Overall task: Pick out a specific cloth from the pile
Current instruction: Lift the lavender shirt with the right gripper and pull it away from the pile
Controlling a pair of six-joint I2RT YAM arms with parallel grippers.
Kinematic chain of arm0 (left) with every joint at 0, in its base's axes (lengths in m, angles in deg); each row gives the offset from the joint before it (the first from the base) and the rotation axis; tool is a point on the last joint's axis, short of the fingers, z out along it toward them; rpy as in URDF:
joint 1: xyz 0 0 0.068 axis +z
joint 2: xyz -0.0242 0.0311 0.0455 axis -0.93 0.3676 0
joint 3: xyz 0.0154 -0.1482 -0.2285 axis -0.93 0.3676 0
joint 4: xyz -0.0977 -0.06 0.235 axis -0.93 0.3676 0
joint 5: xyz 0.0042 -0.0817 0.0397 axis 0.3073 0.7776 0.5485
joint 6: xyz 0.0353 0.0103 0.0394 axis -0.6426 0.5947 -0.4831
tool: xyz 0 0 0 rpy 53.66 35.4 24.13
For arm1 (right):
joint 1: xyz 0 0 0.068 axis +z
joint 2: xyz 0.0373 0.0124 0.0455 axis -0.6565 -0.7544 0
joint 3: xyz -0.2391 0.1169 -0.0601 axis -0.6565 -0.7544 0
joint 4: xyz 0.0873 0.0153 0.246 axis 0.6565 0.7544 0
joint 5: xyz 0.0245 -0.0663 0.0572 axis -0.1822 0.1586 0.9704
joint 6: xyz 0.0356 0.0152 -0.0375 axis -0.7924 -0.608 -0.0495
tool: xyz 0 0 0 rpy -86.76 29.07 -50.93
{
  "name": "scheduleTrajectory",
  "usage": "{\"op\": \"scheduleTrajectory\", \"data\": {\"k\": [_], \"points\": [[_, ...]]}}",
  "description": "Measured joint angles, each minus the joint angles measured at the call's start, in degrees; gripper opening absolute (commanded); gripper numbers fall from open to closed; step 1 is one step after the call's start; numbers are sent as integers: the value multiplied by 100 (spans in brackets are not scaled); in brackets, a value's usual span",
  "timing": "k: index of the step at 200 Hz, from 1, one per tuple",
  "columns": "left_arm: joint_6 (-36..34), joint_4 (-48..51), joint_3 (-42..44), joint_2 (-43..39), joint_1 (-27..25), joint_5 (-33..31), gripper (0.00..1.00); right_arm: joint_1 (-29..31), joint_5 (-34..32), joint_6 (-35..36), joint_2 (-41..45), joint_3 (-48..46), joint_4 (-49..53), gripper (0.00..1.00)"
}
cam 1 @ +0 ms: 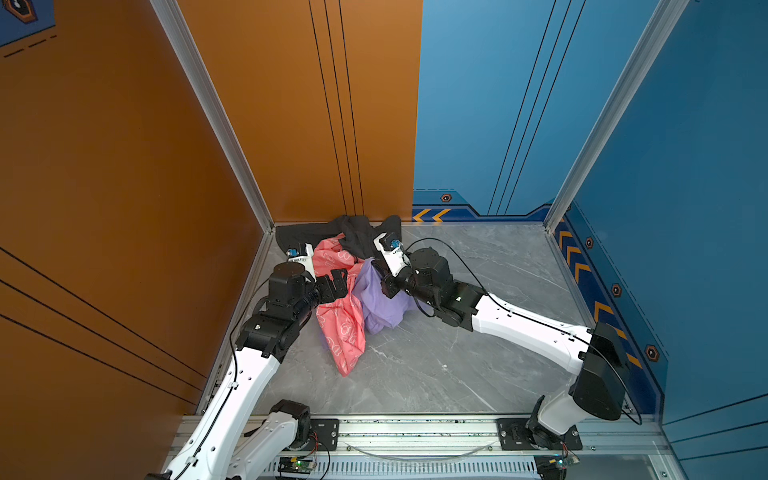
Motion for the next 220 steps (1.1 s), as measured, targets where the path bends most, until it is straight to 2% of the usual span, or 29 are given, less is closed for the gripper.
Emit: {"op": "scheduleTrajectory", "data": {"k": [126,160,220], "points": [[-4,-367,87,-37,0,326,98,-664,0,-188,999,164,52,0],[-15,-448,87,-46,0,393,98,-1080,7,-210,1338,164,55,0],[-46,-581,101,-48,0,450,98,-2221,157,-267,1917,164,162,0]]}}
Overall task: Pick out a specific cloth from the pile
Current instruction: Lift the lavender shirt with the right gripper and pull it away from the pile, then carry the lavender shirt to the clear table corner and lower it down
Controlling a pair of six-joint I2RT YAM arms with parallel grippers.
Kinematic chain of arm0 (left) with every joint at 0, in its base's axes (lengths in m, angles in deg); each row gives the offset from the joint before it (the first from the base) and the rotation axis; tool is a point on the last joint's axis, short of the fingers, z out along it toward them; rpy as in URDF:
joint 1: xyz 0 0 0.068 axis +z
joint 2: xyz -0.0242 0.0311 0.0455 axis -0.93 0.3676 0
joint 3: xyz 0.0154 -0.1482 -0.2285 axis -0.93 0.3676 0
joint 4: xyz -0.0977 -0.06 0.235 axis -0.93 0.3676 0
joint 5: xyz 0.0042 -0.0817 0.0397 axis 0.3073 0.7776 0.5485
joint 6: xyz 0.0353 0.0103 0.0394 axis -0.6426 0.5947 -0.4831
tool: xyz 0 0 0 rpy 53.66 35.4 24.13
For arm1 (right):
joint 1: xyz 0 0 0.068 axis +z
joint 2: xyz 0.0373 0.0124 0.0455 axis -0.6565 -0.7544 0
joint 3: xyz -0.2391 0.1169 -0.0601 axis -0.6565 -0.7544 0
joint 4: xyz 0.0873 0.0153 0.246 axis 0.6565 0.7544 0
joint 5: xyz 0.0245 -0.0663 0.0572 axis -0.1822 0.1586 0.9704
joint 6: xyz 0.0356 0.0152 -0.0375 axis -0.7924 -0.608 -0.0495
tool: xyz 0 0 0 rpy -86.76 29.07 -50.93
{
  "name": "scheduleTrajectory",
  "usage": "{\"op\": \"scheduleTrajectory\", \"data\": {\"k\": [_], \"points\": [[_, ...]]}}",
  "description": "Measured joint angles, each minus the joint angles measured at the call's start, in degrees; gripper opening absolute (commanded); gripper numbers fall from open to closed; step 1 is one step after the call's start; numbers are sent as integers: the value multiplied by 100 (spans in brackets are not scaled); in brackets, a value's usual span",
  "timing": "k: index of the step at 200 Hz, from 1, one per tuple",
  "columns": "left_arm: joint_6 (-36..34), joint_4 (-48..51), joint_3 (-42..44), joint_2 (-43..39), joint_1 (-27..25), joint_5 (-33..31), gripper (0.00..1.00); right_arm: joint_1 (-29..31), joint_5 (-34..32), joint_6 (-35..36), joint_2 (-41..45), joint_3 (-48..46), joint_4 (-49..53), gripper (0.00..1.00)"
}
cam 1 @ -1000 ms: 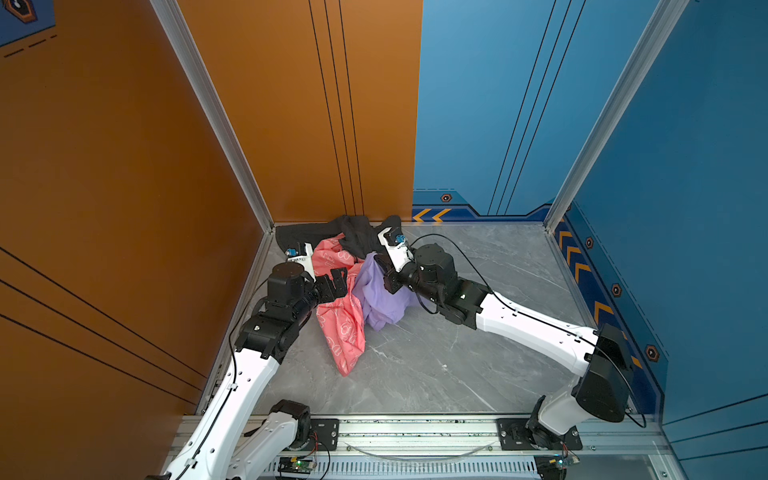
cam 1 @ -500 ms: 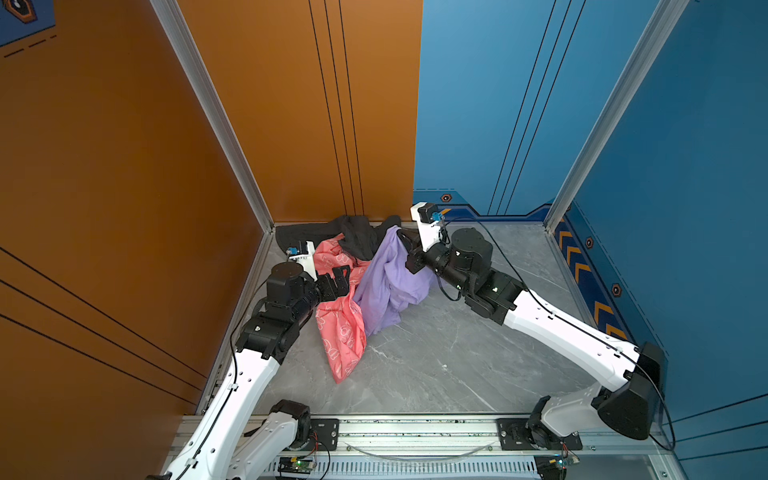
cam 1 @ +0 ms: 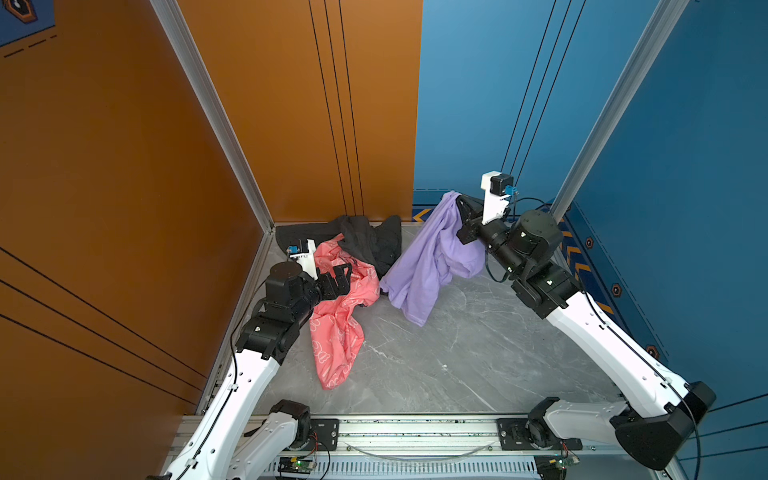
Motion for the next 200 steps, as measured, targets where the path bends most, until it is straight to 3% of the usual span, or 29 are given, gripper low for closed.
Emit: {"op": "scheduleTrajectory", "data": {"k": [99,200], "points": [[-4,-39,44,0,0,11,98,-2109,551,-391,-170,297,249,0],[-4,-50,94,0,0,68,98,-2835,883,-737,-940,570,343,0]]}}
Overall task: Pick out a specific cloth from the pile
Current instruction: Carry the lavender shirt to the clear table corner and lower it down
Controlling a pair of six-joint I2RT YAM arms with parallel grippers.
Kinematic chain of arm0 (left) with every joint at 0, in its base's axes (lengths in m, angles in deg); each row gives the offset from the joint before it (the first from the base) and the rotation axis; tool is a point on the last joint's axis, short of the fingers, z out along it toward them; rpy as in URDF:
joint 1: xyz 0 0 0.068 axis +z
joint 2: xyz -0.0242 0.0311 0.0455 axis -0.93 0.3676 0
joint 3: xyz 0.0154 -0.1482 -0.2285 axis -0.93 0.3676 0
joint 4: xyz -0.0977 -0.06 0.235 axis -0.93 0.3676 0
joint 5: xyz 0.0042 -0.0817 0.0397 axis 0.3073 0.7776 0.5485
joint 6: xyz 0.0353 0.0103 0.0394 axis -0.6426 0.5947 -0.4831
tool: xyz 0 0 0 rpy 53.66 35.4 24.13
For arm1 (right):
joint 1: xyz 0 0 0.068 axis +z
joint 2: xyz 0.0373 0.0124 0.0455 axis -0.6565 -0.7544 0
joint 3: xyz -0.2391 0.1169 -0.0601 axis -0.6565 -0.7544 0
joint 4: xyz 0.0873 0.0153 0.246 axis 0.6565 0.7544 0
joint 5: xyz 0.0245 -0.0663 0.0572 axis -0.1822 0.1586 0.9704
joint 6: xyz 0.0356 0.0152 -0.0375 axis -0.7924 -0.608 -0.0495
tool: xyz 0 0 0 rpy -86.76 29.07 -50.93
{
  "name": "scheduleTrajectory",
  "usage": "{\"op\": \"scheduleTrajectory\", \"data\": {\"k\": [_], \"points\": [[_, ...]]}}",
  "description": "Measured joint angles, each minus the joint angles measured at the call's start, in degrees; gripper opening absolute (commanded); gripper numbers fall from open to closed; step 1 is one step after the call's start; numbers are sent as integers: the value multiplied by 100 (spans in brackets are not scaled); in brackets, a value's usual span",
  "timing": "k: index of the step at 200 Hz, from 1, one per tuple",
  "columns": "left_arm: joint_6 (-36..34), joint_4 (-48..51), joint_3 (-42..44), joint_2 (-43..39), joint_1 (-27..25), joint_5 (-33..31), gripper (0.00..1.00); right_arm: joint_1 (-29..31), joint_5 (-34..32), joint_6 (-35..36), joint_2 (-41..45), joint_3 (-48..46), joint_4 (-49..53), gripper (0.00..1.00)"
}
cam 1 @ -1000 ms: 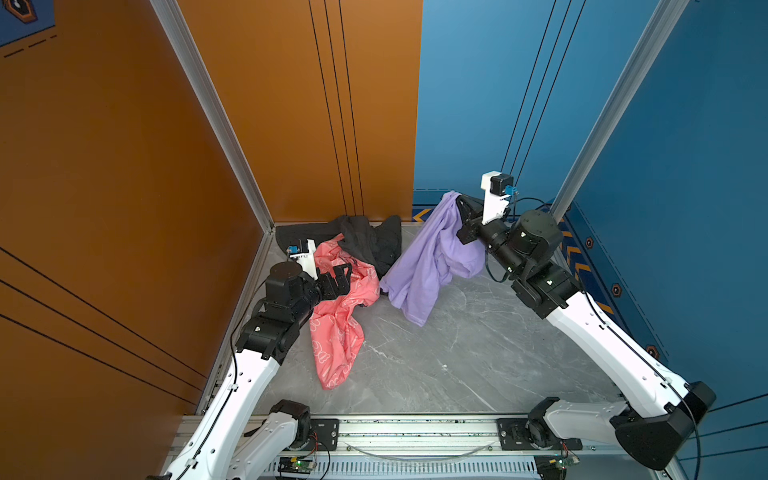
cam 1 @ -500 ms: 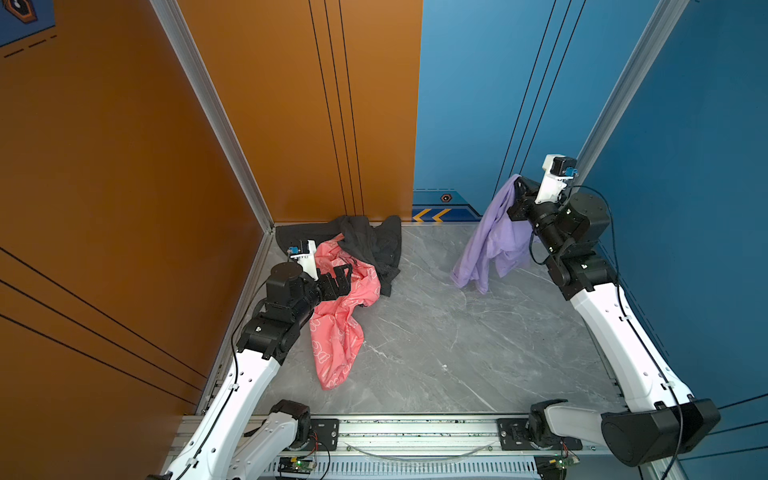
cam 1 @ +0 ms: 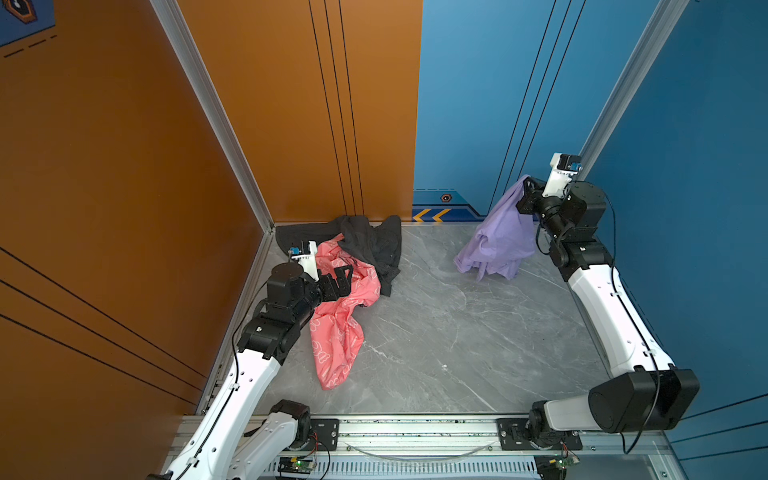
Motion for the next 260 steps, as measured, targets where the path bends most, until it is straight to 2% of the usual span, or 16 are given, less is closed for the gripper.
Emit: {"op": "scheduleTrajectory", "data": {"k": [95,159,181,214,260], "points": [[-28,-59,24,0,0,-2,98,-240,238,-20,-640,501,20,0],[-140,-70,26,4,0,-2,98,-498,269,20,-1738,1727,444,0],[-151,-72,26,26,0,-2,98,-514,160,160,-1864,1801,654,0],[-151,-72,26,79,0,-2,98,-514,-278,485,-1812,1287,848,0],[-151,-74,31,83,0,-2,98,-616,-1027,874,-1484,-409,1193,1]]}}
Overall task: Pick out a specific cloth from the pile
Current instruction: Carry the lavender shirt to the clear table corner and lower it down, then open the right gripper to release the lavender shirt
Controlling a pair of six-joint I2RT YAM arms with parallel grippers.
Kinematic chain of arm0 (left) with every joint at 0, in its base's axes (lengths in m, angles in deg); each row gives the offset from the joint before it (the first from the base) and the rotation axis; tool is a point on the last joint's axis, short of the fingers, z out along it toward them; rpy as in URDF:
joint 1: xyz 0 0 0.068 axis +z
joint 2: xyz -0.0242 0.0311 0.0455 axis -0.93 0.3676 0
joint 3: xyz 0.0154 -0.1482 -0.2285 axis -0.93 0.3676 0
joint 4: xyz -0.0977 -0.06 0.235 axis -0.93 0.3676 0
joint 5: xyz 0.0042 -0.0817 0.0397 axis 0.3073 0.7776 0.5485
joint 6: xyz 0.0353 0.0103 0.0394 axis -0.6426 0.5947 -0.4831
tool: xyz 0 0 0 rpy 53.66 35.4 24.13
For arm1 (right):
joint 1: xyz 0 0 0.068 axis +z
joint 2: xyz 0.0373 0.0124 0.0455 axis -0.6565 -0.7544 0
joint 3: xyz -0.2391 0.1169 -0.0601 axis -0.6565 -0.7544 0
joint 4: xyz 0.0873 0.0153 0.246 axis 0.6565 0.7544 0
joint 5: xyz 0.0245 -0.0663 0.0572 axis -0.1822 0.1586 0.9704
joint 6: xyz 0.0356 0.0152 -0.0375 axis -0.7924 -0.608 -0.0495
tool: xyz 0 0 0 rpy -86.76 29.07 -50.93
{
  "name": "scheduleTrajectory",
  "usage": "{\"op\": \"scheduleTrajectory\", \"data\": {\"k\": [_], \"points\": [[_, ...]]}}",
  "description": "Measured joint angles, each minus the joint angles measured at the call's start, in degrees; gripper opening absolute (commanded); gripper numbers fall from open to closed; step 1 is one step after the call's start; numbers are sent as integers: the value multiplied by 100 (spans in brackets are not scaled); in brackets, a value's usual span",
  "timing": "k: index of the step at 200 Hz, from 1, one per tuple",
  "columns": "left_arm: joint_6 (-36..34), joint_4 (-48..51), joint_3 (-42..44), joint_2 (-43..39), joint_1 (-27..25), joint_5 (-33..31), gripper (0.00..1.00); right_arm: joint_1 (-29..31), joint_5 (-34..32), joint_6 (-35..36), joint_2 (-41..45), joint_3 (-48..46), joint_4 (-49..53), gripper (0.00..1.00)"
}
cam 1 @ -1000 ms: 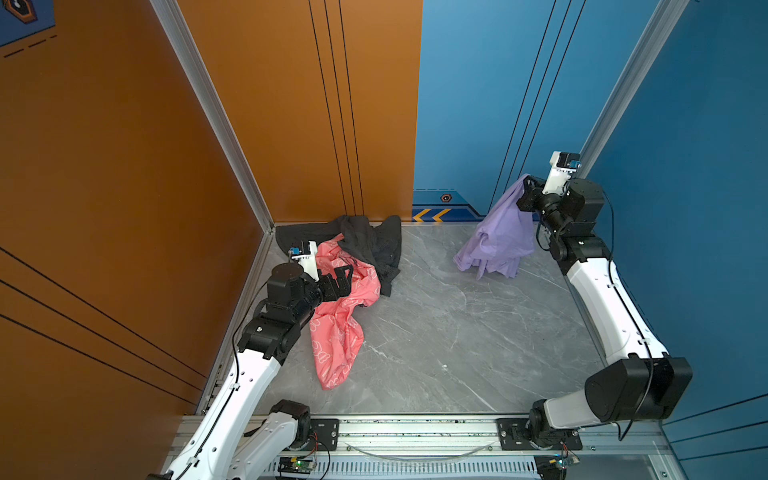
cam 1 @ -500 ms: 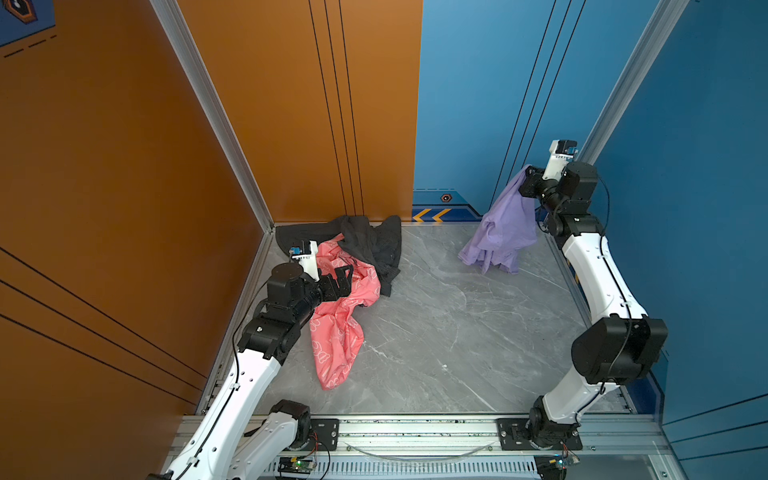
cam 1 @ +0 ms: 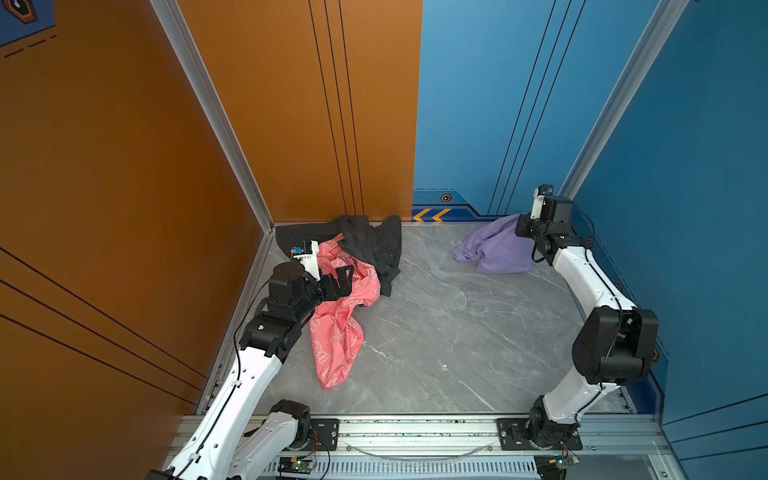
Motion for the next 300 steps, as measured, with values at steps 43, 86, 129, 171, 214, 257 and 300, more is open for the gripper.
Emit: {"op": "scheduleTrajectory", "data": {"k": [43,86,129,171,214,257,300], "points": [[0,-17,74,37,0,-2,98,-177,-570,-4,535,-1298,455,16],[0,-83,160,61,0,-2,98,-638,-400,-640,1086,-2326,695,34],[0,-133,245,55,0,-4,98,-894,94,-1355,1849,-2621,793,66],[2,-179,258,55,0,-4,98,-647,461,-1700,2238,-1919,713,84],[2,-216,264,26,0,-4,98,-236,863,-1508,831,-341,787,94],[0,-214,293,-44,0,-2,98,-168,1283,-1412,-651,240,1270,100],[-2,-214,293,-44,15,-2,98,-208,1543,-1451,-1163,46,1602,100]]}}
